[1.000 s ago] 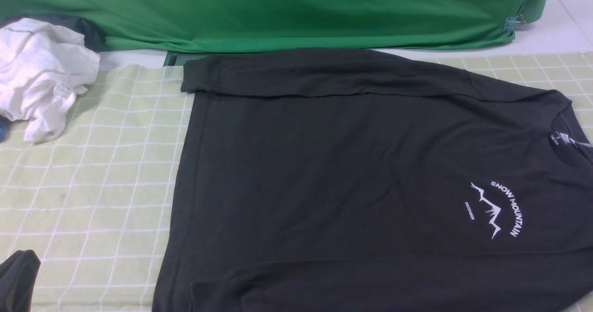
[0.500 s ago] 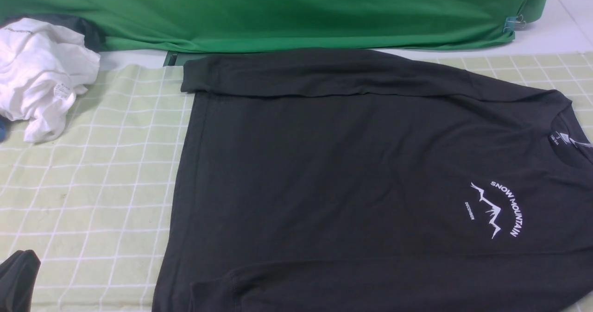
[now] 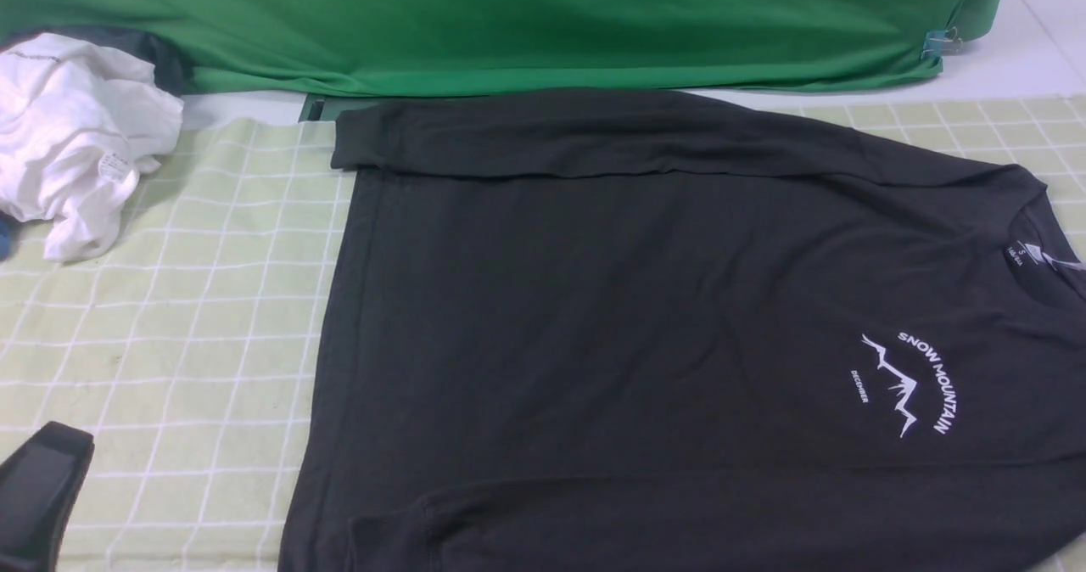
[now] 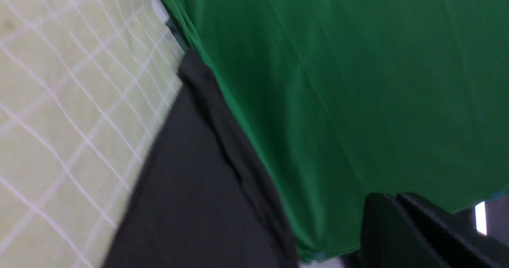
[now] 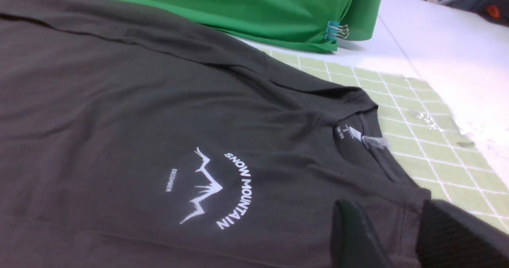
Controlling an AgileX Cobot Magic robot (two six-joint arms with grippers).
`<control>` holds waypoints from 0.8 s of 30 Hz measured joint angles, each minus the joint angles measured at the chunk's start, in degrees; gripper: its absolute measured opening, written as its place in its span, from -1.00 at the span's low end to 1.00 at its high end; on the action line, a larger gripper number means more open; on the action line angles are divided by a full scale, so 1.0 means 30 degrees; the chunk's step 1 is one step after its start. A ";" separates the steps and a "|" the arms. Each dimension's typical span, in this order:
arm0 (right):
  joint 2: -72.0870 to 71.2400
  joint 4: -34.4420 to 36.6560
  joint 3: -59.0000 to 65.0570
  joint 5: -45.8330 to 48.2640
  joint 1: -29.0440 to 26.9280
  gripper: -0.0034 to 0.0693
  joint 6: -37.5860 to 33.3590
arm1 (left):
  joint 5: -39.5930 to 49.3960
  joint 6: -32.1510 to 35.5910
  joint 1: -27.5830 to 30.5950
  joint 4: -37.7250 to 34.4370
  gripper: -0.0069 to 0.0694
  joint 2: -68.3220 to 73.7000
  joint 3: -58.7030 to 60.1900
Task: Fold a long-sleeved shirt over a green coffee tablecloth.
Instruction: 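Grasp the left edge of the dark T-shirt lying flat on the table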
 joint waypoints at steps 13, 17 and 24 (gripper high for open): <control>0.0000 0.5244 0.0000 -0.5909 0.0000 -0.24 0.9553 | -0.1812 -0.1286 -0.0019 0.2343 -0.77 -0.0026 -0.2024; 0.0000 0.5702 0.0000 -0.7450 0.0000 -0.24 1.1807 | 0.0390 -0.0168 -0.0019 0.4380 -0.77 0.0595 -0.6404; 0.0021 0.4709 -0.0881 -0.8261 0.0000 -0.69 1.2113 | 0.8929 0.4560 -0.0019 0.4743 -0.77 0.7325 -1.2452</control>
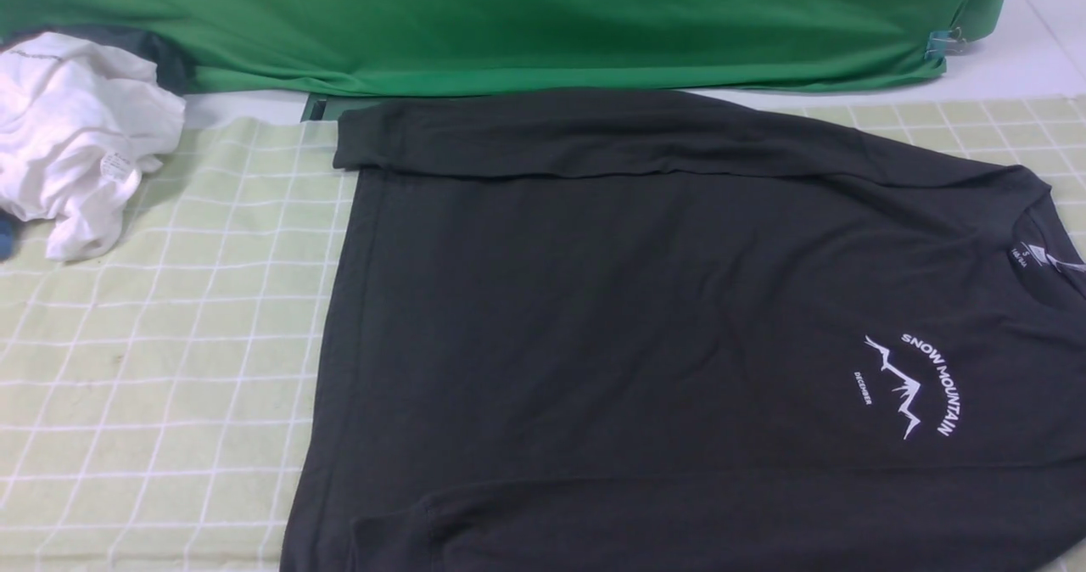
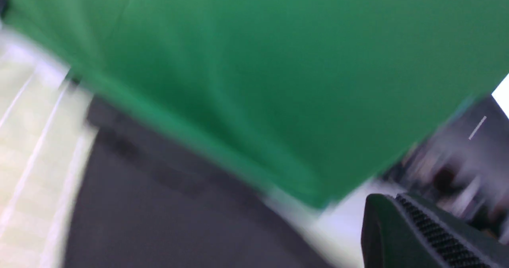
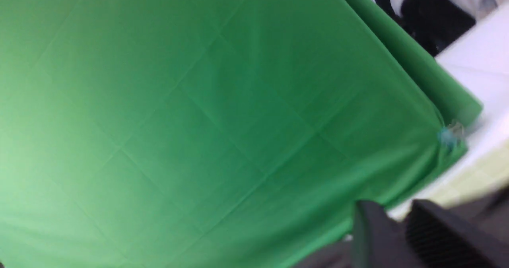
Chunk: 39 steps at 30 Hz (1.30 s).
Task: Fold a long-sleeved shirt over a green coffee tablecloth.
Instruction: 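Grasp the left edge of the dark T-shirt lying flat on the table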
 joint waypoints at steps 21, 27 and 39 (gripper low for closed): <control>1.5371 -0.1259 -1.7540 2.3881 0.0000 -0.87 -1.3172 | 0.6040 0.3407 -0.7911 0.1778 -0.57 1.9353 -0.1840; 1.6261 -0.1086 -1.7536 2.3901 0.0000 -0.84 -1.3609 | 0.4917 -0.0149 -0.9179 0.5268 -0.27 2.0738 -0.1800; 1.6287 -0.0980 -1.7536 2.3553 0.0000 -0.80 -1.3646 | 0.1379 -0.0964 -0.9179 0.6472 0.32 2.3220 -0.1800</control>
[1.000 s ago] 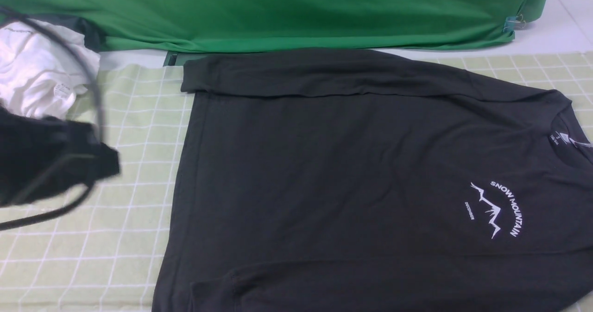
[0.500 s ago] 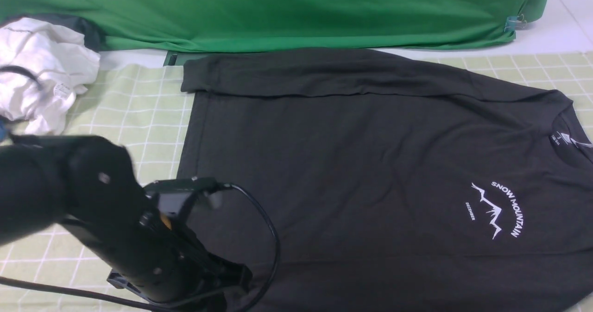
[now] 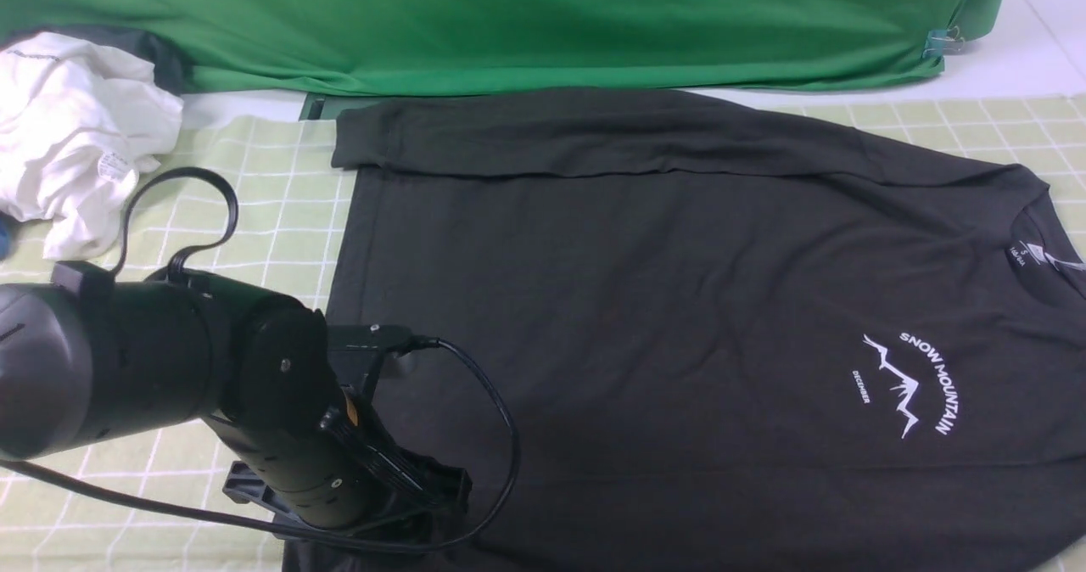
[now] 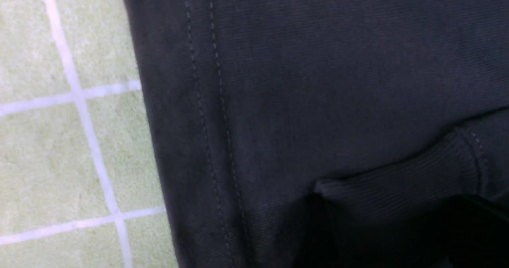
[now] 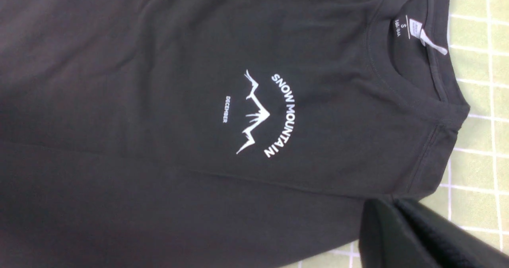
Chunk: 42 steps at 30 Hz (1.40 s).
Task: Fold a long-sleeved shirt over a green coffee tablecloth.
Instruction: 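Grasp the left edge of the dark T-shirt lying flat on the table, then fold the left side of the black T-shirt inward over its body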
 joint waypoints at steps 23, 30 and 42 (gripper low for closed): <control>0.0000 0.0024 0.0000 -0.0079 0.0000 -0.75 0.0000 | 0.1443 0.0642 0.0039 -0.1706 -0.68 -0.3799 -0.0276; 0.0000 0.0178 0.0000 -0.0061 0.0000 -0.72 0.0000 | 0.2344 0.0380 0.0451 -0.1733 -0.68 -0.4840 -0.3673; 0.0000 0.0225 0.0000 -0.0061 0.0000 -0.71 0.0000 | 0.0741 0.1334 0.5102 -0.1953 -0.68 -0.0403 -0.9030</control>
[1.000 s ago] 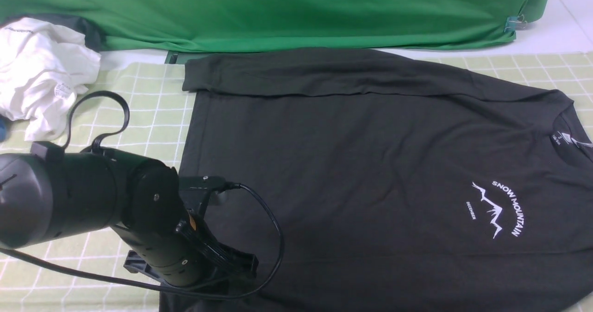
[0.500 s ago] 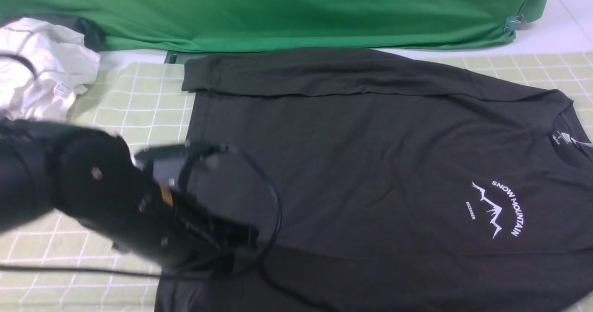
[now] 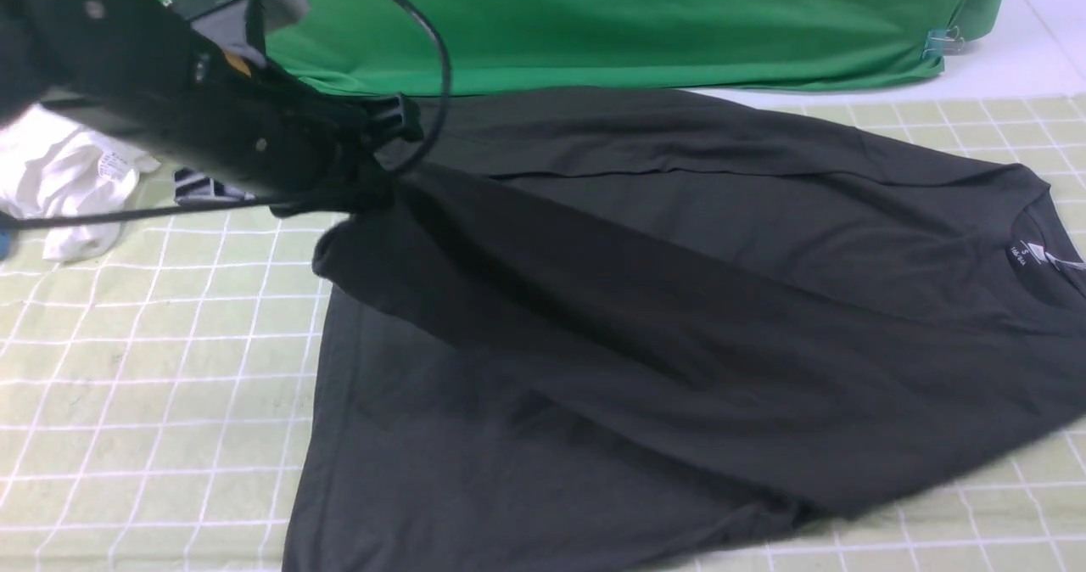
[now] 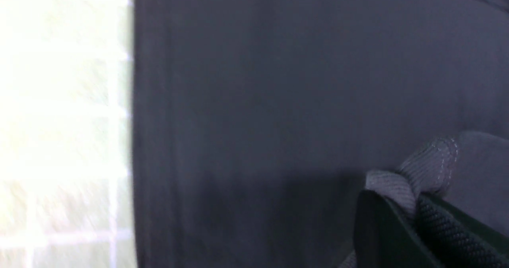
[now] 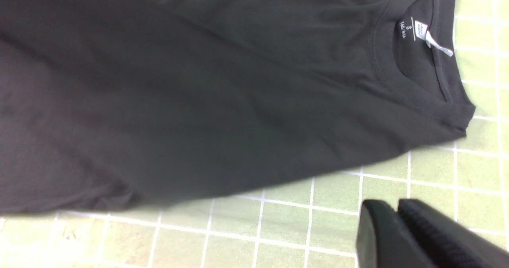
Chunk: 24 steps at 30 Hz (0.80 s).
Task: Fold a long-sleeved shirt over a green coffee tablecloth.
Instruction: 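Fold the left side of the black T-shirt inward over its body, then grab the top left corner of the dark shirt with the left gripper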
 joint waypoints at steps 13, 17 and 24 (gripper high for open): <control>0.0000 0.0012 0.0000 0.0000 0.0000 -0.68 0.0000 | -0.3014 -0.0264 0.0721 0.0136 -0.49 0.6070 -0.0347; 0.0000 0.0012 0.0000 0.0000 0.0000 -0.67 0.0000 | -0.3057 -0.0493 0.1690 0.0381 -0.13 0.6207 -0.2399; 0.0000 0.0012 0.0000 0.0000 0.0000 -0.66 0.0000 | -0.2115 -0.0613 0.3929 0.0132 0.39 0.7440 -0.7054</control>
